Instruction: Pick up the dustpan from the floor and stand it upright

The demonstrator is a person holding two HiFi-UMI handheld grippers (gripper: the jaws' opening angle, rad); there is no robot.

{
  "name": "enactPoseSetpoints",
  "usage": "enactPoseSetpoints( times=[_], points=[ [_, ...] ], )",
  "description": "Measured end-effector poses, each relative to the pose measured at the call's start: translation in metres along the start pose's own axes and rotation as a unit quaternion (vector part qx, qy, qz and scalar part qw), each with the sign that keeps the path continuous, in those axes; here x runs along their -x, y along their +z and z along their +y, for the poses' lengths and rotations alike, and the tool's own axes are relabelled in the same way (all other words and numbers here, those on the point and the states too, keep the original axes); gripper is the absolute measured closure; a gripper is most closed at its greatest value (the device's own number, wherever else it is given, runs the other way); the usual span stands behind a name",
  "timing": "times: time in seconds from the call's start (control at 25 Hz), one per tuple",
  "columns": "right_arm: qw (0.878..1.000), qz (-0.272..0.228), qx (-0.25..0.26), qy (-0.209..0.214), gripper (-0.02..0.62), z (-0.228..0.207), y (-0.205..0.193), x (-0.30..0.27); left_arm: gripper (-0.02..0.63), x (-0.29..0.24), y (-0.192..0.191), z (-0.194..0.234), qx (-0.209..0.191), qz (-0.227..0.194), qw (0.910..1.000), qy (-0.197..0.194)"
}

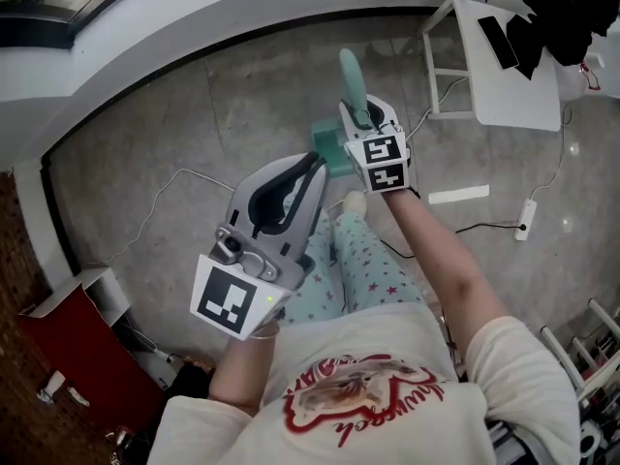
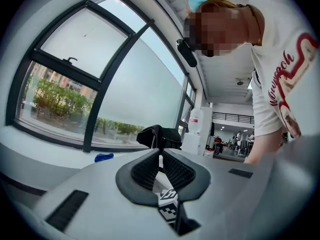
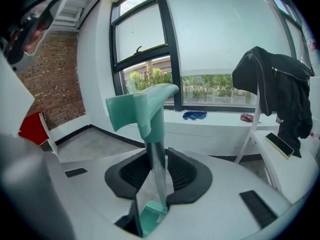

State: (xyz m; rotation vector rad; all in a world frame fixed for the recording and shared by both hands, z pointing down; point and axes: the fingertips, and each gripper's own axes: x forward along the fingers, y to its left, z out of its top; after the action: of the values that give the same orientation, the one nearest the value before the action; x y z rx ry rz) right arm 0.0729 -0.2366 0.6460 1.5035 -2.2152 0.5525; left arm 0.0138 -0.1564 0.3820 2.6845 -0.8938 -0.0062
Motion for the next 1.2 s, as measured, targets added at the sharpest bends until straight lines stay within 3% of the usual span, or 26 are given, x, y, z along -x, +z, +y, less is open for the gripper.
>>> enactPoseSetpoints(
  times=[0.28,0.68,0.96,1.04,1.12,1.2],
  points=[
    [1.000,-0.012,-0.007,0.016,0.463,0.023,0.003,0.005,0.566,0.033,-0.014,-0.003,0.018,0.013,0.9997,0.010],
    [0.998,-0.009,-0.054,-0.022,0.396,0.035,-0.013,0.046,0.566,0.068,-0.016,-0.013,0.015,0.020,0.9994,-0.024],
    [0.994,-0.074,-0.070,-0.031,0.399,0.074,0.050,0.137,0.566,0.078,0.008,-0.028,-0.008,0.017,0.9976,-0.067],
    [0.991,-0.110,-0.066,-0.024,0.447,0.088,0.077,0.167,0.566,0.080,0.019,-0.035,-0.013,0.011,0.9968,-0.078],
    [0.988,-0.143,-0.054,-0.020,0.551,0.102,0.102,0.196,0.566,0.085,0.029,-0.042,-0.014,0.007,0.9960,-0.088],
    [0.984,-0.172,-0.052,-0.021,0.555,0.110,0.123,0.222,0.566,0.091,0.035,-0.050,-0.016,0.008,0.9949,-0.099]
  ],
)
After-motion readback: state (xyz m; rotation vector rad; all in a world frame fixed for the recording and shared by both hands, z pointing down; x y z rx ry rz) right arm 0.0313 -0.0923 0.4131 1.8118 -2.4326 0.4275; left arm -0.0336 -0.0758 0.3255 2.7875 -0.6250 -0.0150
